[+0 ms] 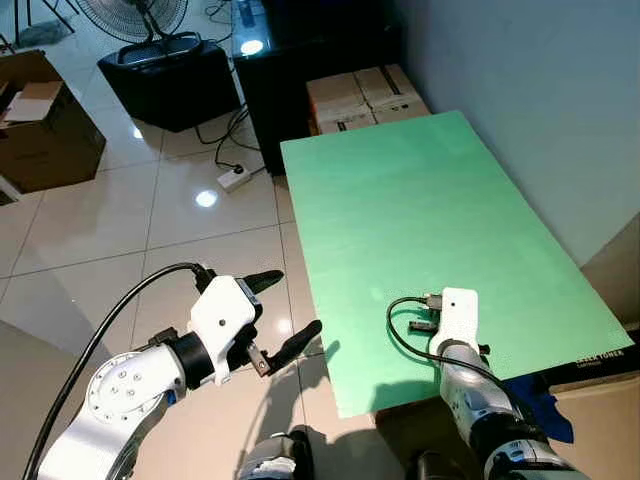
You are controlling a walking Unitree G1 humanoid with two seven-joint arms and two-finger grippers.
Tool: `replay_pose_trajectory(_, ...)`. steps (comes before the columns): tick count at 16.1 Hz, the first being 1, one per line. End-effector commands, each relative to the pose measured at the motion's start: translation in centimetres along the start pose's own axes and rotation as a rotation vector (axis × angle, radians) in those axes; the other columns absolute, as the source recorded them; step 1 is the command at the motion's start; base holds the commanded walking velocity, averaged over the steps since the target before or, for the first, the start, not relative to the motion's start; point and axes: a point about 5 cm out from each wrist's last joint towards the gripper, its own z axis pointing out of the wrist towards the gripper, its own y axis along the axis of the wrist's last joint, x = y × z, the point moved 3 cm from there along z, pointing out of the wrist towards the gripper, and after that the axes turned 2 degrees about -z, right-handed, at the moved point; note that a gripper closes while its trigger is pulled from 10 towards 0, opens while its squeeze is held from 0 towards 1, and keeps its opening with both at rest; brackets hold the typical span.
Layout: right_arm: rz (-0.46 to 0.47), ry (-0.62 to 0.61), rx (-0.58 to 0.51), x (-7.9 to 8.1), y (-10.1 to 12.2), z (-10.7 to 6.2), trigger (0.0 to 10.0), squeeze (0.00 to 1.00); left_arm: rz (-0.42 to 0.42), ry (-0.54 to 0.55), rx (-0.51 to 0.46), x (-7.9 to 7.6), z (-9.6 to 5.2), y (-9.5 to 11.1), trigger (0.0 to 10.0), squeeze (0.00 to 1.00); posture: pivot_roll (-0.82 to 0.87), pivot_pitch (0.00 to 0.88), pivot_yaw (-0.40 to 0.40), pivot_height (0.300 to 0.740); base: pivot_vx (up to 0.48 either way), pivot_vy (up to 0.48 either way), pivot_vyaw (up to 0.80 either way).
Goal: Hang keys on a hook
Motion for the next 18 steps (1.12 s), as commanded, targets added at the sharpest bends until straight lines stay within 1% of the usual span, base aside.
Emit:
replay_pose_trajectory(1,-0.001,-0.001,0.042,0.1,-1.4,-0.4,0.0,0.0,-0.003,0.006,0.021,-0.1,-0.1,-0.5,10.0,0.0,0.12,0.135,0.143,0.74,0.0,0.0,0.0)
replay_pose_trajectory(2,-0.013,-0.005,0.027,0.0,-1.2,-0.5,0.0,0.0,-0.004,0.008,0.022,-0.1,0.0,-0.7,10.0,0.0,0.12,0.132,0.142,0.74,0.0,0.0,0.0)
replay_pose_trajectory(4,-0.025,0.001,-0.044,-0.4,-0.5,-1.0,0.0,0.0,-0.006,0.042,0.001,0.2,0.5,-0.8,10.0,0.0,0.08,0.089,0.12,0.74,0.0,0.0,0.0)
replay_pose_trajectory(6,-0.061,0.019,-0.119,-0.6,0.2,-2.0,0.0,0.0,-0.037,0.117,-0.045,0.9,1.2,-0.5,10.0,0.0,0.05,0.058,0.1,0.74,0.0,0.0,0.0)
replay_pose_trajectory(8,-0.072,0.01,-0.18,-1.3,1.0,-3.2,0.0,0.0,-0.021,0.158,-0.067,1.1,1.8,-0.6,10.0,0.0,0.02,0.029,0.084,0.74,0.0,0.0,0.0)
replay_pose_trajectory(9,-0.089,0.003,-0.216,-1.7,1.7,-3.8,0.0,0.0,-0.018,0.193,-0.081,1.4,2.0,-0.7,10.0,0.0,-0.01,0.018,0.074,0.74,0.0,0.0,0.0)
replay_pose_trajectory(11,-0.118,-0.008,-0.283,-2.2,3.4,-4.9,0.0,0.0,-0.029,0.293,-0.125,2.7,2.2,-0.5,10.0,0.0,-0.03,0.004,0.061,0.74,0.0,0.0,0.0)
replay_pose_trajectory(12,-0.131,-0.002,-0.327,-2.3,4.4,-5.4,0.0,0.0,-0.041,0.351,-0.14,3.5,2.1,-0.4,10.0,0.0,-0.04,0.0,0.049,0.74,0.0,0.0,0.0)
replay_pose_trajectory(13,-0.136,0.011,-0.363,-2.2,5.3,-5.8,0.0,0.0,-0.061,0.384,-0.151,3.9,2.0,-0.5,10.0,0.0,-0.05,0.0,0.045,0.74,0.0,0.0,0.0)
replay_pose_trajectory(14,-0.119,0.029,-0.407,-2.0,6.6,-6.3,0.0,0.0,-0.075,0.389,-0.164,3.9,2.0,-0.5,10.0,0.0,-0.07,0.0,0.039,0.74,0.0,0.0,0.0)
replay_pose_trajectory(15,-0.114,0.063,-0.441,-1.5,7.8,-6.8,0.0,0.0,-0.083,0.394,-0.171,3.9,2.1,-0.4,10.0,0.0,-0.07,0.0,0.039,0.74,0.0,0.0,0.0)
replay_pose_trajectory(16,-0.089,0.112,-0.473,-1.0,9.1,-7.5,0.0,0.0,-0.09,0.403,-0.185,3.9,2.0,-0.4,10.0,0.0,-0.09,0.0,0.039,0.74,0.0,0.0,0.0)
replay_pose_trajectory(17,-0.078,0.18,-0.503,-0.3,10.4,-8.3,3.1,0.0,-0.108,0.415,-0.194,3.9,1.7,-0.5,10.0,0.0,-0.1,0.0,0.041,0.74,0.0,0.0,0.0)
replay_pose_trajectory(18,-0.099,0.225,-0.508,0.2,11.1,-8.9,10.0,0.0,-0.123,0.422,-0.193,3.8,1.5,-0.8,10.0,0.0,-0.11,0.0,0.045,0.74,0.0,0.0,0.0)
